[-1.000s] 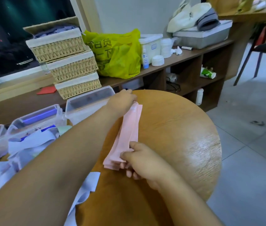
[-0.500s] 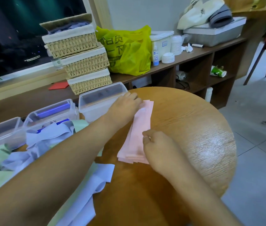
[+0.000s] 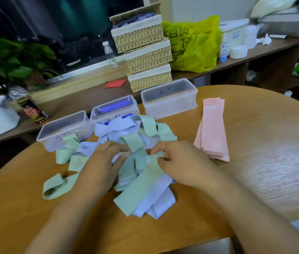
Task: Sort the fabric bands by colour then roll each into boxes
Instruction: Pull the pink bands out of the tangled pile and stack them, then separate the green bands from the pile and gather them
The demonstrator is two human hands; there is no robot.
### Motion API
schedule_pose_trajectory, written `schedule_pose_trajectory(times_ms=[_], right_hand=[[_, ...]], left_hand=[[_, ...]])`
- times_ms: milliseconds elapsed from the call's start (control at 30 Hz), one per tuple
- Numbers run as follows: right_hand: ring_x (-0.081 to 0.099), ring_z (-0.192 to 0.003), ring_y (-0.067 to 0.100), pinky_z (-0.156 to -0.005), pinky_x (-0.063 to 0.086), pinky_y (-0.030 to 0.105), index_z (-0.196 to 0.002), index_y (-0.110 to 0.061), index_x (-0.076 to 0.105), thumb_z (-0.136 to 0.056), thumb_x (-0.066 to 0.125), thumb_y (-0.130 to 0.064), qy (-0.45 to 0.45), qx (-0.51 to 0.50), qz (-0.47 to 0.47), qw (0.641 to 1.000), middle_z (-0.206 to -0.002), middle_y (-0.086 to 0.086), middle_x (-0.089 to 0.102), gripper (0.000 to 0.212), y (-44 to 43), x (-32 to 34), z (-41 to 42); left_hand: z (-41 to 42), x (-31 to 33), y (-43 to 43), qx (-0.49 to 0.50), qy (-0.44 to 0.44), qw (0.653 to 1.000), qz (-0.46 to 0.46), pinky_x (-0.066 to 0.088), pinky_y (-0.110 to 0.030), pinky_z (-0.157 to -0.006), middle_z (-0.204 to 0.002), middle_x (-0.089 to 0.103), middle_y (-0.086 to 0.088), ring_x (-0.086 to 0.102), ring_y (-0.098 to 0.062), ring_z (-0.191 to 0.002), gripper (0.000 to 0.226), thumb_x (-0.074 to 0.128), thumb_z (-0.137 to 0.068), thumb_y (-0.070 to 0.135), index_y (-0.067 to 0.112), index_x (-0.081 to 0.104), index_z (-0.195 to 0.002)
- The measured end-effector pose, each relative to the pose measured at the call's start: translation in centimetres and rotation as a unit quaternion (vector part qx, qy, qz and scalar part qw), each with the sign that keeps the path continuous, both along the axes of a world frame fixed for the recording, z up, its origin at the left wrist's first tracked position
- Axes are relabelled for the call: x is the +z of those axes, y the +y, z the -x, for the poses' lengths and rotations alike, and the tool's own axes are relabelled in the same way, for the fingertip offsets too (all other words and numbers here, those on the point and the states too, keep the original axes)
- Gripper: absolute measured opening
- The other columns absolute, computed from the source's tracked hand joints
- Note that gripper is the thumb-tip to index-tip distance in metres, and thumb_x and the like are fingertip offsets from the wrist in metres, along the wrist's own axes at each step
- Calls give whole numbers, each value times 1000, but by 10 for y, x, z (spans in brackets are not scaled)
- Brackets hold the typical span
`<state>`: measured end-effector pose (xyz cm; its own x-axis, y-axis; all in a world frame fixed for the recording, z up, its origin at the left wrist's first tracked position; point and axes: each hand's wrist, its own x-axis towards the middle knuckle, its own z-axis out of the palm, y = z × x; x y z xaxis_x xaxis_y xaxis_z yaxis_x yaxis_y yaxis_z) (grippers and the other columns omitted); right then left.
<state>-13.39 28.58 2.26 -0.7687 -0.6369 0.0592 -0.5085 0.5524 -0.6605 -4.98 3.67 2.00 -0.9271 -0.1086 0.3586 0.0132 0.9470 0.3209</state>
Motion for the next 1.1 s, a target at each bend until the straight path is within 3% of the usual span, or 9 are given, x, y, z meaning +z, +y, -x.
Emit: schedule_pose_trajectory(times_ms=[100, 300, 433, 500, 600, 667, 833, 967, 1100], right_hand=[[63, -74, 6, -71, 56, 38, -119, -42, 72, -94, 64, -30, -10, 117, 2, 993, -84, -13, 68, 29, -23, 2, -18], [57, -107, 0, -93, 50, 30, -115, -47, 72, -89, 72, -52, 45, 174, -24, 983, -107, -23, 63, 27, -54, -6, -36], [55, -108, -3, -95, 50, 30, -124, -50, 61, -73, 63, -91, 28, 196, -118, 973, -113, -28, 60, 66, -59, 7, -47], [49, -108, -2, -95, 47, 30, -130, -52, 52, -68, 58, -96, 74, 198, -162, 964, -115, -28, 55, 77, -63, 6, -56], [51, -105, 3, -88, 49, 33, -132, -52, 47, -75, 40, -83, 128, 192, -164, 959, -114, -24, 56, 65, -65, 6, -60], [57, -94, 5, -80, 52, 35, -122, -49, 56, -77, 33, -68, 109, 185, -148, 965, -102, -19, 63, 54, -66, 7, -58], [70, -89, 5, -78, 57, 34, -115, -42, 75, -96, 57, -36, 51, 119, -82, 988, -97, -17, 77, 27, -65, 12, -39], [71, -80, 4, -80, 58, 34, -100, -34, 77, -96, 71, -35, -25, 139, -47, 989, -86, -16, 76, 8, -64, 11, -31], [71, -84, 1, -81, 58, 30, -105, -37, 76, -92, 77, -34, -50, 159, -60, 984, -89, -22, 75, 13, -63, 9, -32]], left_hand=[[-29, -8, -15, 21, 13, 998, -55, 41, -11, -84, -104, 65, 22, 61, -2, -99, 9, 72, -100, 28, 34, 75, -105], [-56, -16, -40, 27, 47, 992, -115, 44, -18, -83, -107, 69, 19, 62, -6, -107, 20, 69, -100, 16, 35, 75, -103], [-70, -17, -44, -8, 19, 993, -119, 43, -16, -88, -109, 67, 19, 63, -10, -109, 24, 67, -98, 14, 35, 75, -105], [-74, -18, -41, -37, 2, 992, -124, 44, -20, -94, -113, 66, 20, 62, -11, -112, 21, 66, -95, 23, 38, 74, -108], [-70, -23, -35, -88, -28, 992, -89, 48, -37, -98, -115, 65, 21, 60, -12, -113, 22, 72, -94, 38, 40, 73, -115], [-67, -24, -34, -97, -42, 992, -73, 48, -40, -94, -112, 63, 21, 58, -11, -109, 25, 72, -92, 42, 43, 72, -117], [-67, -29, -34, -81, -73, 992, -63, 47, -38, -94, -104, 60, 20, 55, -8, -106, 30, 62, -90, 56, 46, 72, -116], [-66, -27, -33, -75, -54, 992, -90, 48, -38, -91, -104, 63, 21, 58, -10, -105, 12, 61, -99, 52, 46, 70, -97], [-69, -26, -31, -103, -69, 991, -55, 42, -31, -98, -109, 61, 26, 56, -5, -111, 11, 66, -94, 55, 46, 70, -98]])
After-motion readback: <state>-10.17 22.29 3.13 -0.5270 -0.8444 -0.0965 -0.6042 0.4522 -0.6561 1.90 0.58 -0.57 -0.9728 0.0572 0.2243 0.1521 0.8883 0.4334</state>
